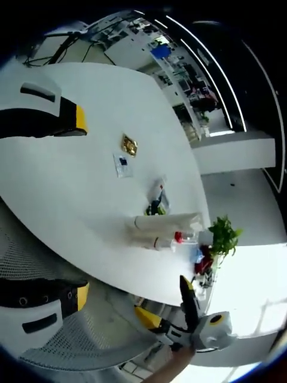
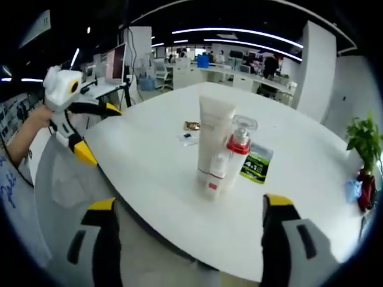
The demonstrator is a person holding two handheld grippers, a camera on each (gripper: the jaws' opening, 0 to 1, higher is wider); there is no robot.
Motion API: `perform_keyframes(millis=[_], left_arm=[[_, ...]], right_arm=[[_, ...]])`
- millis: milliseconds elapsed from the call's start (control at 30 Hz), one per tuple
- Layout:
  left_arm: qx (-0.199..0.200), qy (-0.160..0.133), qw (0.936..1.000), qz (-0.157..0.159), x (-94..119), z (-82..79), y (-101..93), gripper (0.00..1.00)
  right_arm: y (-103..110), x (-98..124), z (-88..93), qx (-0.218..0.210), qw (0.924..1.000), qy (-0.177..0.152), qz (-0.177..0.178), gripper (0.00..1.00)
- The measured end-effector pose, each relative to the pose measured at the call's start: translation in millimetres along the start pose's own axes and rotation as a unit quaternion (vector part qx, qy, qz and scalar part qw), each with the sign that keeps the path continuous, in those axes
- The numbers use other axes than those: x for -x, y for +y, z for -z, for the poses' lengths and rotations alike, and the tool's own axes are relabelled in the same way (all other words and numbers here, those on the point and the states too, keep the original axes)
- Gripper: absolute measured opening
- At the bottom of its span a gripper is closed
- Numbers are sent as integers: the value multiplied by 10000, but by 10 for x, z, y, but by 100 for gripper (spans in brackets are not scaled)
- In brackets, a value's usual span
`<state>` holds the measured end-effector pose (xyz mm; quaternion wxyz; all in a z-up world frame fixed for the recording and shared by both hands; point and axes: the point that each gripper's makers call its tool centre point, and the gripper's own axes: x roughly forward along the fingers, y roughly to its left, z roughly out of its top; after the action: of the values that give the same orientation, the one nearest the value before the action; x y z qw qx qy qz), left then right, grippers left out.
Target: Arrange the skincare products in the storage area until every visible bottle or jar stands upright without overlapping.
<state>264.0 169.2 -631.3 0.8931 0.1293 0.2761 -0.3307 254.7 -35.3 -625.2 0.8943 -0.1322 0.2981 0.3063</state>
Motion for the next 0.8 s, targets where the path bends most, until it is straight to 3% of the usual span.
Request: perform_keyframes(millis=[233, 500, 700, 800], left_arm=[[22, 103, 9999, -72, -81, 38, 32, 97], [131, 135, 9997, -123, -167, 4, 47, 97], [352, 216, 9988, -267, -242, -27, 123, 97], [407, 242, 9985, -274, -263, -47, 116, 97]], right_arm=[[-128, 0, 20, 25, 9999, 102, -105, 100], [-387, -20, -79, 105, 9997, 54, -230, 100], [-651, -48, -140, 255, 9990, 160, -323, 89], [-808, -101, -143, 307, 9987, 259, -317, 78]])
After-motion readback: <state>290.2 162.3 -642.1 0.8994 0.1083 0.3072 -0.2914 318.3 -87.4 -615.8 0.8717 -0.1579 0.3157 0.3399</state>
